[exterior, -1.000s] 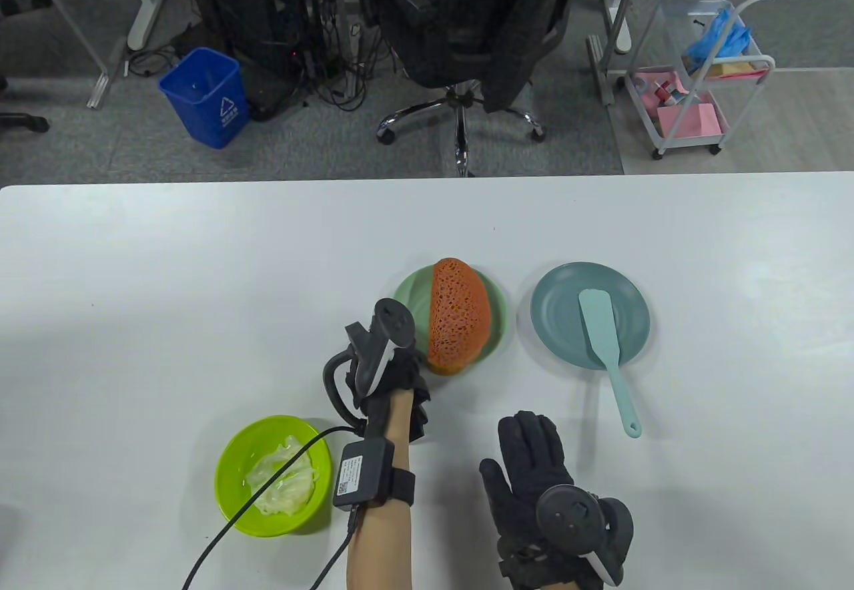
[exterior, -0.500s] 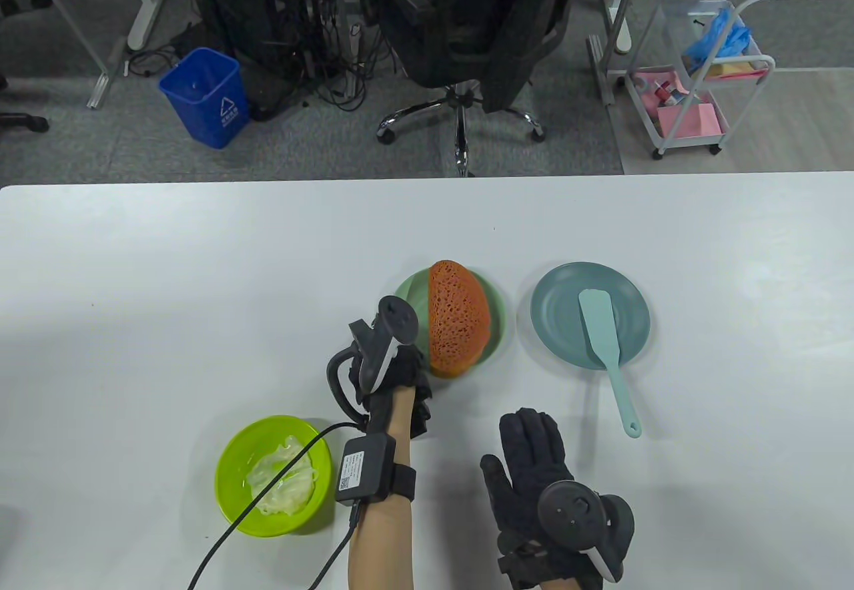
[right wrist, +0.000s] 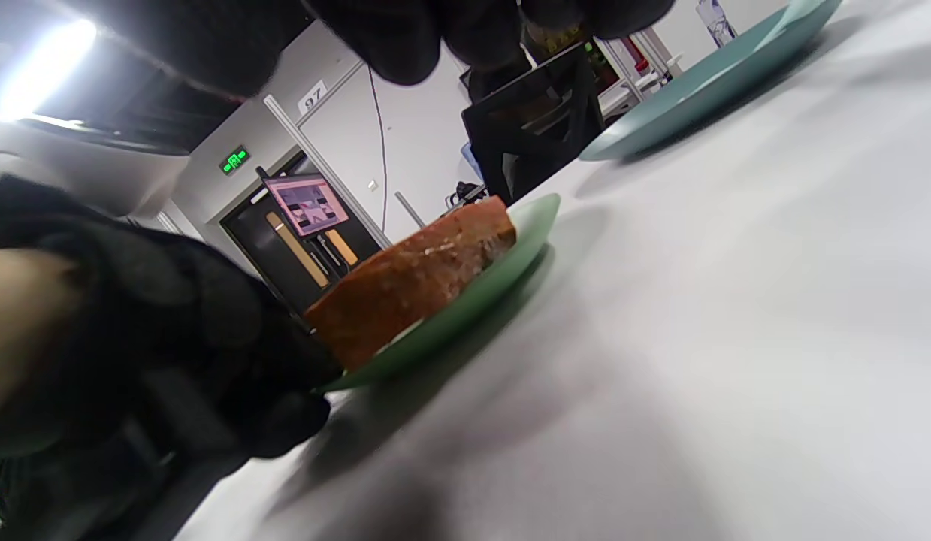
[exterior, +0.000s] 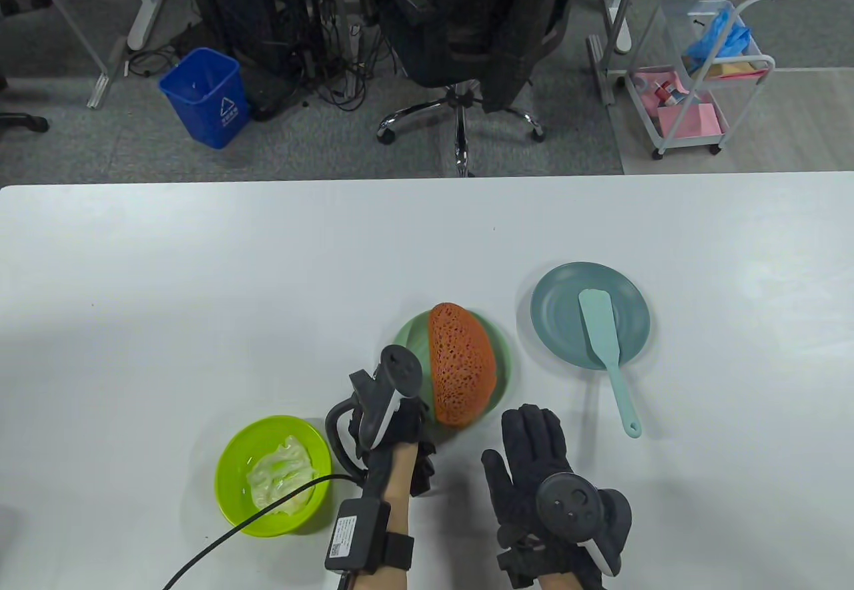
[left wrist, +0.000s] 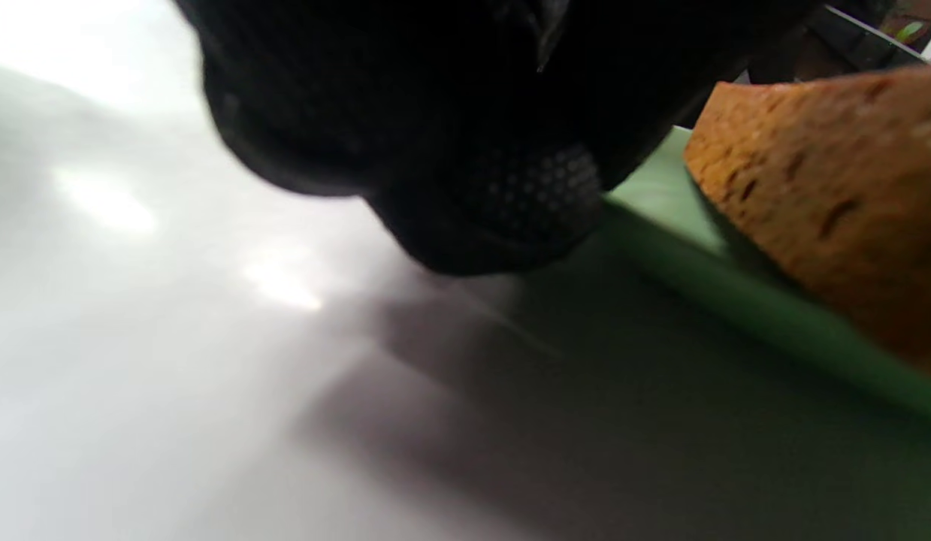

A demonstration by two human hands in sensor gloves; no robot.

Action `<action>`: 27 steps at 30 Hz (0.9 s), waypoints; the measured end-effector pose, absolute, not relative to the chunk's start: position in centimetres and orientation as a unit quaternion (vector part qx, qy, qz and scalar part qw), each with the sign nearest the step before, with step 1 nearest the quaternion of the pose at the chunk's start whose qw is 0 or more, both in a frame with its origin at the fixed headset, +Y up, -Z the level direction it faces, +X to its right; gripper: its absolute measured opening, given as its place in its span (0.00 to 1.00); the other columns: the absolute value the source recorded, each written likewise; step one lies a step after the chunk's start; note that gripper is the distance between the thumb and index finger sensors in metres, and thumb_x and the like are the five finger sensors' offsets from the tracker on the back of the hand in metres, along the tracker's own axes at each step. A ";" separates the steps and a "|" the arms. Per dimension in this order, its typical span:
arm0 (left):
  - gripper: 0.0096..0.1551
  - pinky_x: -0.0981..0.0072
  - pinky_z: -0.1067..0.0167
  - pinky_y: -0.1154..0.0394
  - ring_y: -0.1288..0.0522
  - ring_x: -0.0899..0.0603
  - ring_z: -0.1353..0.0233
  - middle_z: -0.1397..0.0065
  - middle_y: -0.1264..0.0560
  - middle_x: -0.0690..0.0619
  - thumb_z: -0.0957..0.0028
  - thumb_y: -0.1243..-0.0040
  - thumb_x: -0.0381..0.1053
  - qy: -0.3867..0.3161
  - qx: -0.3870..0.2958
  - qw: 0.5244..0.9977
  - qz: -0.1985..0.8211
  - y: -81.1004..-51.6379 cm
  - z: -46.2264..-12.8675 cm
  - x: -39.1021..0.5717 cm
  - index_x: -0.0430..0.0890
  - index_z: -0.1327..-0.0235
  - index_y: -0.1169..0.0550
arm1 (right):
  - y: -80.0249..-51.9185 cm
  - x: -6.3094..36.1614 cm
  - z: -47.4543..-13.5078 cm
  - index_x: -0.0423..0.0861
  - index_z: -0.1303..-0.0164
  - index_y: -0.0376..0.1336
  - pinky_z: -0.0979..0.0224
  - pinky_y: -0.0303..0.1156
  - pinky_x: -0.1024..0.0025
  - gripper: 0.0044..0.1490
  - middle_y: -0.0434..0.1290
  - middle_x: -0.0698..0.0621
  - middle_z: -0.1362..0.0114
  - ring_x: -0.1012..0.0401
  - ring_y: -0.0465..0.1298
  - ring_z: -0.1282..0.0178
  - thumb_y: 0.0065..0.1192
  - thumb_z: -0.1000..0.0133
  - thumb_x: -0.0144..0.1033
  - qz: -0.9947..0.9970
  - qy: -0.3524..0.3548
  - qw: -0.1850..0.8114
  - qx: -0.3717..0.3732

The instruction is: Dip dessert spatula into salad dressing and spread onto bread slice

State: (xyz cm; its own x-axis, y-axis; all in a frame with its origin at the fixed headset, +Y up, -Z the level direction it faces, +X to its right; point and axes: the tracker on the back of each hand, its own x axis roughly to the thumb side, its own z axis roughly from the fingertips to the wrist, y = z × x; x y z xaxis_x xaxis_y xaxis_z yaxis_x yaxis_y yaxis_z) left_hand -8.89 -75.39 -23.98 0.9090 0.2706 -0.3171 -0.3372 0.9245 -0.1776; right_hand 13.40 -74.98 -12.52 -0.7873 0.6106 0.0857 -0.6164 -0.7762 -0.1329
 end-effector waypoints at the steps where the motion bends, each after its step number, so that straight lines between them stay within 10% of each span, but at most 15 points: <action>1: 0.33 0.66 0.64 0.11 0.09 0.52 0.65 0.51 0.14 0.46 0.40 0.29 0.48 0.145 -0.117 0.970 0.158 -75.4 -23.3 -9.0 0.27 0.33 0.22 | -74.9 13.4 -12.4 0.50 0.19 0.51 0.17 0.53 0.47 0.41 0.49 0.43 0.14 0.42 0.46 0.13 0.54 0.38 0.58 0.942 -0.081 0.325 0.019; 27: 0.33 0.69 0.66 0.10 0.08 0.54 0.66 0.53 0.12 0.47 0.35 0.35 0.56 0.092 -0.105 0.989 0.046 -74.3 -15.4 -8.6 0.31 0.33 0.21 | -74.9 13.0 -12.4 0.50 0.19 0.51 0.17 0.52 0.47 0.41 0.49 0.43 0.14 0.42 0.45 0.13 0.54 0.38 0.59 0.947 -0.074 0.312 0.021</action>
